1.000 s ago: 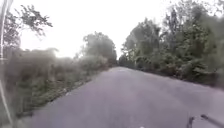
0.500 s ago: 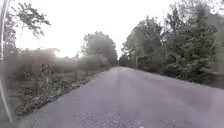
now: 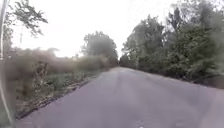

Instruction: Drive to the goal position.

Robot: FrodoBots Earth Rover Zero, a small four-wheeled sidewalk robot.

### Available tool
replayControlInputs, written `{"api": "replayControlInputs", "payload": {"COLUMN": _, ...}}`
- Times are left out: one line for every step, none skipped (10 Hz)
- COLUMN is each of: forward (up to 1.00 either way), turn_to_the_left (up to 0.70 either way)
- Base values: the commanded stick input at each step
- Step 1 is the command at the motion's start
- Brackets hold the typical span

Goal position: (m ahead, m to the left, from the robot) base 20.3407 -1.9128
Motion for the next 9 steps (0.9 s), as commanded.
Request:
{"api": "replayControlInputs", "payload": {"forward": 0.70, "turn_to_the_left": 0.01}}
{"api": "replayControlInputs", "payload": {"forward": 0.70, "turn_to_the_left": -0.04}}
{"api": "replayControlInputs", "payload": {"forward": 0.70, "turn_to_the_left": -0.26}}
{"api": "replayControlInputs", "payload": {"forward": 0.70, "turn_to_the_left": -0.10}}
{"api": "replayControlInputs", "payload": {"forward": 0.70, "turn_to_the_left": -0.02}}
{"api": "replayControlInputs", "payload": {"forward": 0.70, "turn_to_the_left": 0.01}}
{"api": "replayControlInputs", "payload": {"forward": 0.70, "turn_to_the_left": 0.01}}
{"api": "replayControlInputs", "payload": {"forward": 0.70, "turn_to_the_left": 0.01}}
{"api": "replayControlInputs", "payload": {"forward": 0.70, "turn_to_the_left": 0.01}}
